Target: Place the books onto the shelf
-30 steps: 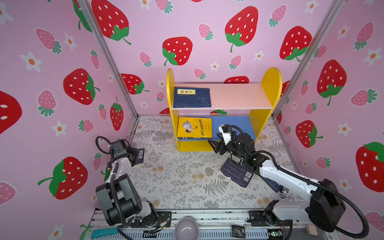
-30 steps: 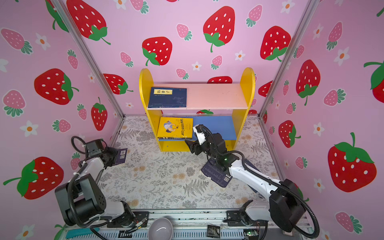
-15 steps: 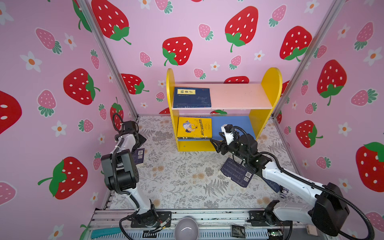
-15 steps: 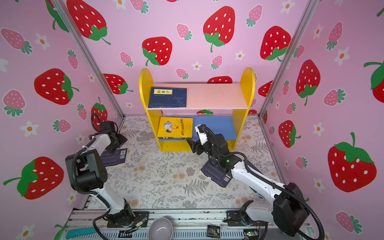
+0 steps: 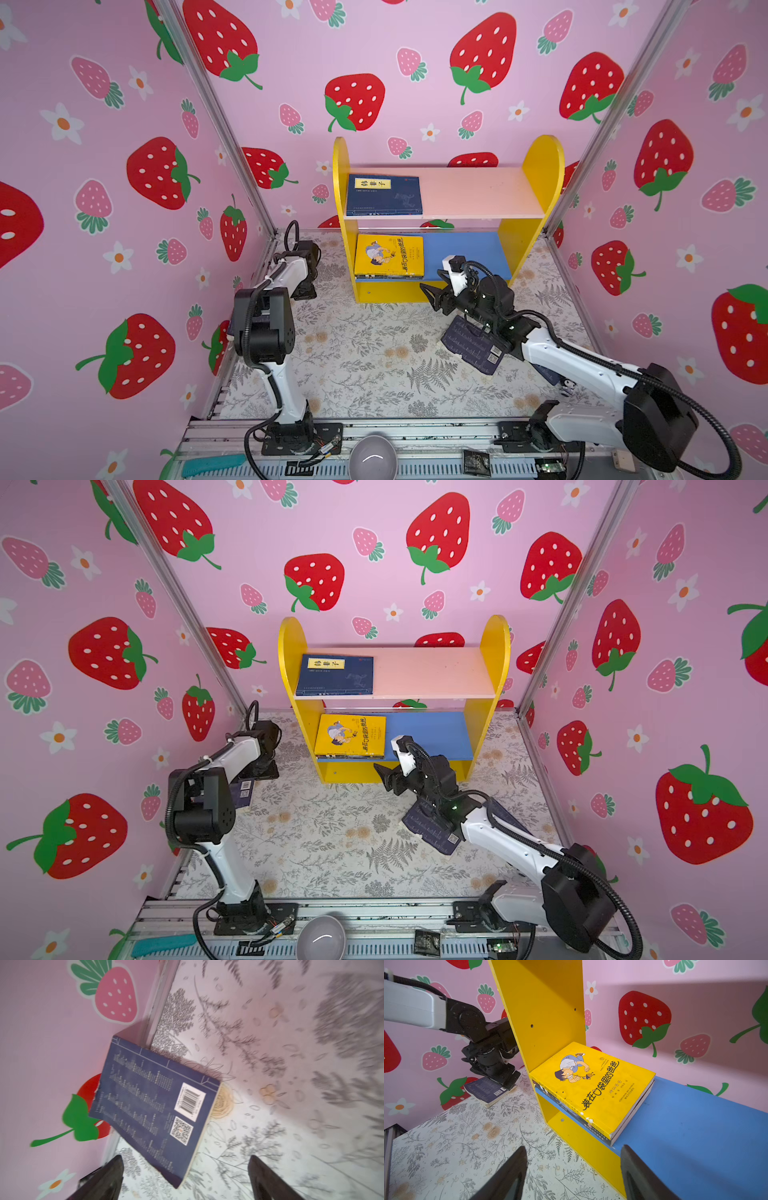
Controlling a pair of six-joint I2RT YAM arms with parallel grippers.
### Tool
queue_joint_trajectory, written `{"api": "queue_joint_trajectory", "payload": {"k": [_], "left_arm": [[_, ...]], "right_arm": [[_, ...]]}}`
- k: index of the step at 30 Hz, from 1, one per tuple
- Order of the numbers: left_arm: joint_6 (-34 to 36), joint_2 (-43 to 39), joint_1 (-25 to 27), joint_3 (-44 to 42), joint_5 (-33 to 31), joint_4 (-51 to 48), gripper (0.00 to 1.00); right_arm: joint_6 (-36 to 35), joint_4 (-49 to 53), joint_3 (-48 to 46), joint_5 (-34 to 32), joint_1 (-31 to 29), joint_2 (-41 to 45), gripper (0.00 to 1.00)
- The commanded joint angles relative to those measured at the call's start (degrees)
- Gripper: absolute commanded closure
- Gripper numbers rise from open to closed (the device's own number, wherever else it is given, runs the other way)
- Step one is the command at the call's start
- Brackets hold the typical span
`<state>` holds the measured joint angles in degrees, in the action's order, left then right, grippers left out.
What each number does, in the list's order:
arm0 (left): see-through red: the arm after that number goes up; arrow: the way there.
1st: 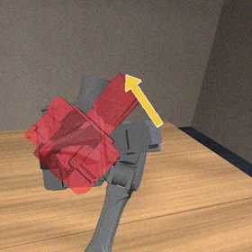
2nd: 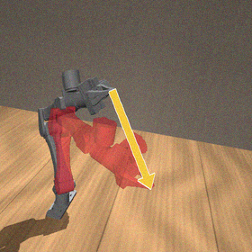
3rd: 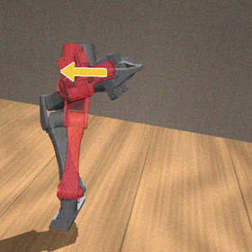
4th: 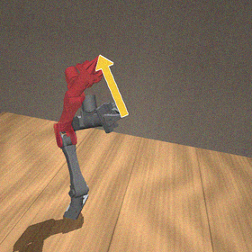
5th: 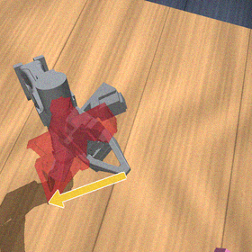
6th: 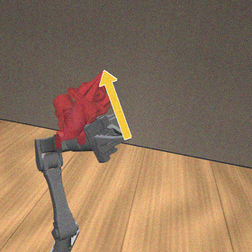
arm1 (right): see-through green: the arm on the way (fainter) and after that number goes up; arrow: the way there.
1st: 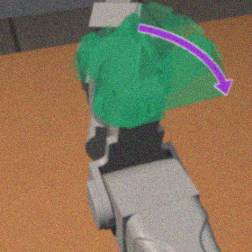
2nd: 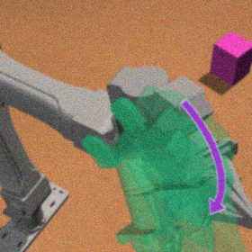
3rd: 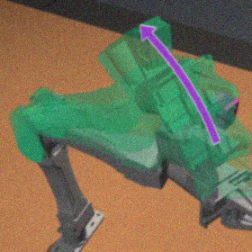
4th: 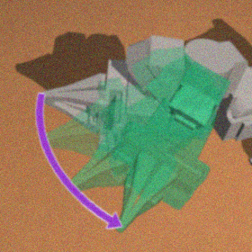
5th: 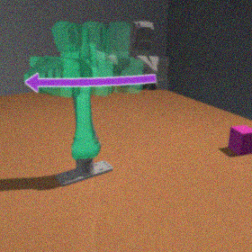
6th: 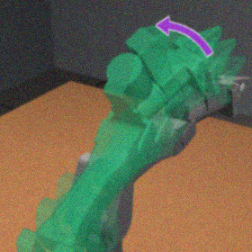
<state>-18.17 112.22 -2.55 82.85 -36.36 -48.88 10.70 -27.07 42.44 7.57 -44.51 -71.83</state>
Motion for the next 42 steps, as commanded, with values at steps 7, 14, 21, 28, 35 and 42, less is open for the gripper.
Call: {"api": "queue_joint_trajectory", "payload": {"k": [7,14,21,28,35,42], "left_arm": [[7.3,2.2,0.9,-0.6,-10.4,-6.7,0.14],[7.7,3.7,1.1,-2.9,-7.5,-4.6,0.29],[8.3,4.7,1.2,-5.1,-5.9,-2.4,0.29],[7.6,4.5,0.5,-6.0,-5.4,-1.2,0.40],[8.4,4.4,-0.6,-6.3,-4.3,-2.6,0.46],[9.2,3.9,-2.6,-7.0,-2.6,-2.8,0.51]], "right_arm": [[-0.7,-7.1,-3.5,1.9,-0.4,0.5,0.27],[-1.0,-7.4,-4.1,1.1,-0.2,1.2,0.27],[-1.3,-7.5,-4.2,0.7,-0.1,0.6,0.27],[-1.4,-7.6,-4.4,0.4,0.2,0.5,0.27],[-1.4,-8.0,-4.9,0.2,0.4,1.2,0.27],[-1.4,-8.4,-5.5,-0.4,0.6,1.9,0.27]]}}
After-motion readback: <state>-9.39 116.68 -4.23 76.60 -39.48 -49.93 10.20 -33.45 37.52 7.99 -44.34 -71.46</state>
